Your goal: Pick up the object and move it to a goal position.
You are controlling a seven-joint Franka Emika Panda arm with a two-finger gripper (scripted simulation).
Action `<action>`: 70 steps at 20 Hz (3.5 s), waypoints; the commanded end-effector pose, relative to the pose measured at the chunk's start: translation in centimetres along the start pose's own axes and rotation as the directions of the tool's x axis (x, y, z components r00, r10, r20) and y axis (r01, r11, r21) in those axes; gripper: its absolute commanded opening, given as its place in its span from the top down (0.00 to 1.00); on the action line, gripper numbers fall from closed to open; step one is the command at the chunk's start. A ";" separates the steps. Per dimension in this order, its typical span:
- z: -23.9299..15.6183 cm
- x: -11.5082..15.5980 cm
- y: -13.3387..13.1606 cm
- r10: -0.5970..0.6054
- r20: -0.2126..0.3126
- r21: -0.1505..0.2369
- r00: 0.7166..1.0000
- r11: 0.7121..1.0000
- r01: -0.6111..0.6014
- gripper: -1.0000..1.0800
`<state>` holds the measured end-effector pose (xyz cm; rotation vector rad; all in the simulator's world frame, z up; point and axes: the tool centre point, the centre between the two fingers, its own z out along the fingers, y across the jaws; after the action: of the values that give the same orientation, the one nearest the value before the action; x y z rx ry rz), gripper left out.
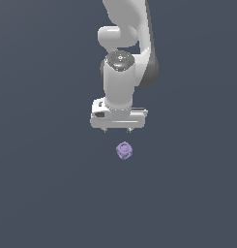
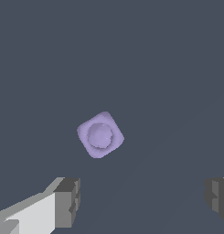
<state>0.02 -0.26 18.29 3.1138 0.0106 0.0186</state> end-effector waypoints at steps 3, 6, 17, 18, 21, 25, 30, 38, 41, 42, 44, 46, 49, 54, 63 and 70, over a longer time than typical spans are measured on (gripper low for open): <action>-0.1 0.0 0.1 0.002 0.000 -0.001 1.000 1.000 -0.002 0.04; -0.3 0.2 0.8 0.015 -0.003 -0.009 1.000 1.000 -0.015 0.04; -0.6 0.6 1.6 0.024 -0.006 -0.018 1.000 1.000 -0.024 0.04; -0.5 0.6 1.5 0.016 -0.006 -0.018 1.000 1.000 -0.016 0.04; 0.1 0.7 1.2 -0.019 -0.004 -0.018 1.000 1.000 0.019 0.04; 1.3 0.9 0.7 -0.086 -0.001 -0.015 0.996 0.996 0.086 0.04; 3.3 1.2 -0.4 -0.203 0.003 -0.007 0.979 0.979 0.203 0.04; 6.9 1.6 -2.4 -0.402 0.003 0.014 0.916 0.916 0.402 0.04; 7.9 1.6 -2.9 -0.451 0.001 0.020 0.893 0.893 0.450 0.04; 8.1 1.6 -3.1 -0.464 0.000 0.022 0.886 0.886 0.464 0.04; 8.6 1.7 -3.3 -0.485 -0.002 0.025 0.874 0.874 0.485 0.04; 8.9 1.7 -3.5 -0.502 -0.003 0.027 0.865 0.865 0.501 0.04; 9.2 1.7 -3.7 -0.516 -0.004 0.029 0.857 0.856 0.515 0.04; 9.3 1.6 -3.6 -0.514 -0.003 0.030 0.858 0.857 0.514 0.04; 13.2 1.5 -3.8 -0.518 -0.004 0.030 0.856 0.855 0.518 0.04; 14.2 1.6 -3.8 -0.518 -0.004 0.030 0.855 0.855 0.518 1.00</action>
<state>1.71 3.19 4.03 3.0231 0.8556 -0.0016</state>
